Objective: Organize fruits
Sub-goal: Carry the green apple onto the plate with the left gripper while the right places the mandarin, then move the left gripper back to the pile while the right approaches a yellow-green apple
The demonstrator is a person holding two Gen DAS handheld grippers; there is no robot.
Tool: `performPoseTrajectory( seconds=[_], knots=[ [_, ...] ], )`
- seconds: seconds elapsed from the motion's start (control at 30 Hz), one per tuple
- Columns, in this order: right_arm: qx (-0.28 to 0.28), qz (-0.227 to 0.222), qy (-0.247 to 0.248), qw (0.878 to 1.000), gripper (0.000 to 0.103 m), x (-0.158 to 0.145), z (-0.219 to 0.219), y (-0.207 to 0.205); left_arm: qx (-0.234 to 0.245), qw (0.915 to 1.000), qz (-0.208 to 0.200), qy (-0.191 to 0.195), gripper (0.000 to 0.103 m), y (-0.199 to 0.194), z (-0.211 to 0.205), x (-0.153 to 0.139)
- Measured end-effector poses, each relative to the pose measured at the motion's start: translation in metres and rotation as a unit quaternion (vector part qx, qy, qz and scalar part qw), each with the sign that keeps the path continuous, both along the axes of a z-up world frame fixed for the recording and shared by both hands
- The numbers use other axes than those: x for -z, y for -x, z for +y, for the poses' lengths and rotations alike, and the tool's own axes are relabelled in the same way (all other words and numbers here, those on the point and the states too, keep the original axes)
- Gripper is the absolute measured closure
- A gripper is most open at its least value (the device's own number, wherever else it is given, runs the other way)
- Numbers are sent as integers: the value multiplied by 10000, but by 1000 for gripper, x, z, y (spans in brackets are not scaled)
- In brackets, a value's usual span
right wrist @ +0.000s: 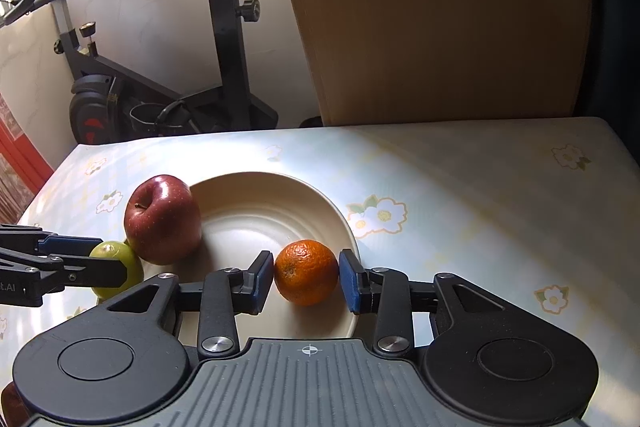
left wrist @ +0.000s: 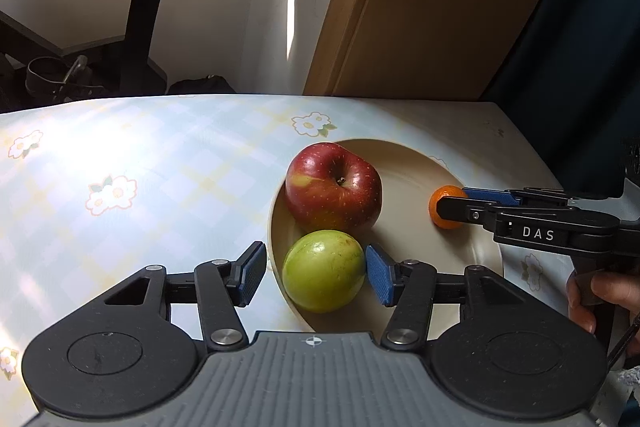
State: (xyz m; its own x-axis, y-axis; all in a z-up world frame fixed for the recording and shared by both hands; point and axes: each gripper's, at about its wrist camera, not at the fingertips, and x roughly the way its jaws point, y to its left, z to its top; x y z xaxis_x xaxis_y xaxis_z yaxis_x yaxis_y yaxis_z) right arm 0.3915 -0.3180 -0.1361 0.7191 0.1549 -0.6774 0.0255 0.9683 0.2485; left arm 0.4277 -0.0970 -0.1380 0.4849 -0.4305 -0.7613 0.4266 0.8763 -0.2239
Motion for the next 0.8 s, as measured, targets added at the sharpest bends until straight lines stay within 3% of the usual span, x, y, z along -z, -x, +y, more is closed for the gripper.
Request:
performPoseTrajectory(
  seconds=[0.4, 0.8],
  knots=[
    [173, -260, -209, 9993, 64, -16, -4, 36, -314, 9988, -80, 361, 45, 9, 29, -25],
    [274, -348, -289, 9986, 64, -24, 11, 85, -374, 9988, -314, 85, 45, 46, 64, -46]
  ],
)
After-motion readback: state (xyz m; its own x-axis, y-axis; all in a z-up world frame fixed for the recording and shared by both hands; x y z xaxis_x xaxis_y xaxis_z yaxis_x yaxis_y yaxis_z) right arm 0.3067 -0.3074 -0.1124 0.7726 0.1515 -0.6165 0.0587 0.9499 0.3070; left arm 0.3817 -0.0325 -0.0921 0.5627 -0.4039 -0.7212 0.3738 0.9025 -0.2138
